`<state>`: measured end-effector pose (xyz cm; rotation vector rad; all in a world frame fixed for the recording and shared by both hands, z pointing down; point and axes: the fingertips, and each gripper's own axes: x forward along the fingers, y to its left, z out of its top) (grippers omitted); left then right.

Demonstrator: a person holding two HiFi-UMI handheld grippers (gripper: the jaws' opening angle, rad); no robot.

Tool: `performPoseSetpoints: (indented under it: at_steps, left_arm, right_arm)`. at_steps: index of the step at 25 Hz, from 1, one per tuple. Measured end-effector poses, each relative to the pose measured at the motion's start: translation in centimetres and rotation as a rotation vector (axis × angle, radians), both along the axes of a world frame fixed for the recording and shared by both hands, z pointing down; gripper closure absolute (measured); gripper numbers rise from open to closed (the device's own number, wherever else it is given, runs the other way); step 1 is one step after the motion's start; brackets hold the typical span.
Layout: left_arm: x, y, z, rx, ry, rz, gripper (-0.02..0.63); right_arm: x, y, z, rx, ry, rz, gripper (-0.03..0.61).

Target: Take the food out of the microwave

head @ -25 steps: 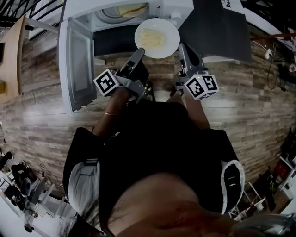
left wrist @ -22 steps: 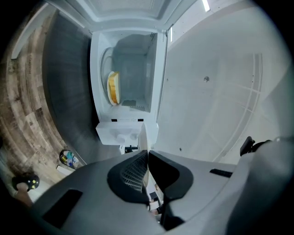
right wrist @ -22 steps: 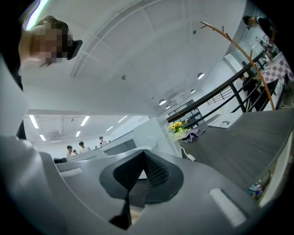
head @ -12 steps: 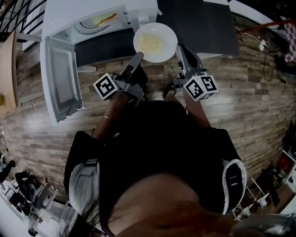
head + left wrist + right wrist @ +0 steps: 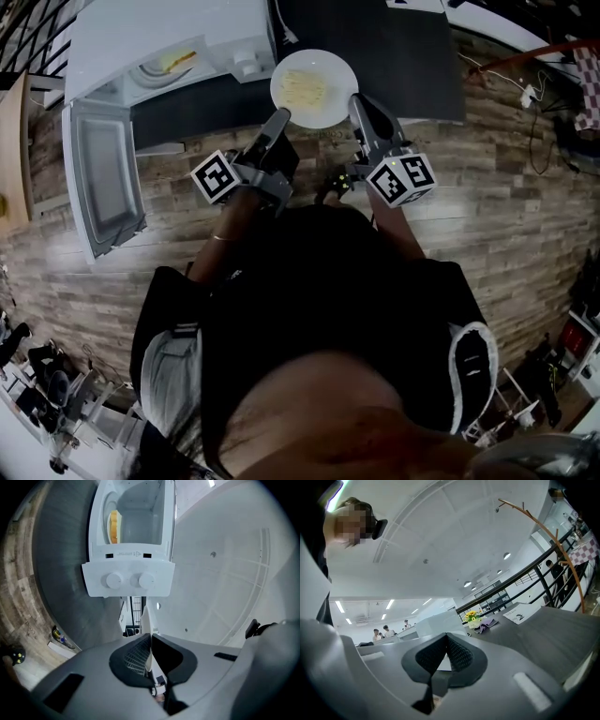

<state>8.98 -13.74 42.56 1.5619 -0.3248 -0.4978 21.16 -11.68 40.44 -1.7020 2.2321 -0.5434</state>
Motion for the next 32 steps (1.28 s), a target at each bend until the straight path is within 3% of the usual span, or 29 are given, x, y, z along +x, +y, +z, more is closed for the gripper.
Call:
performPoseSetpoints:
  at_steps: [14, 32]
  left_arm:
    - [7.7, -0.6, 0.3, 0.024, 0.000, -0.027, 0.600]
    - [11.2, -1.1, 0.8, 0.036, -0.017, -0.120, 0.600]
  right_arm:
    - [8.5, 0.7, 0.2, 0.012, 0.003, 0.003, 0.580]
    - [13.7, 2.6, 0.6, 0.020, -0.016, -0.015, 0.580]
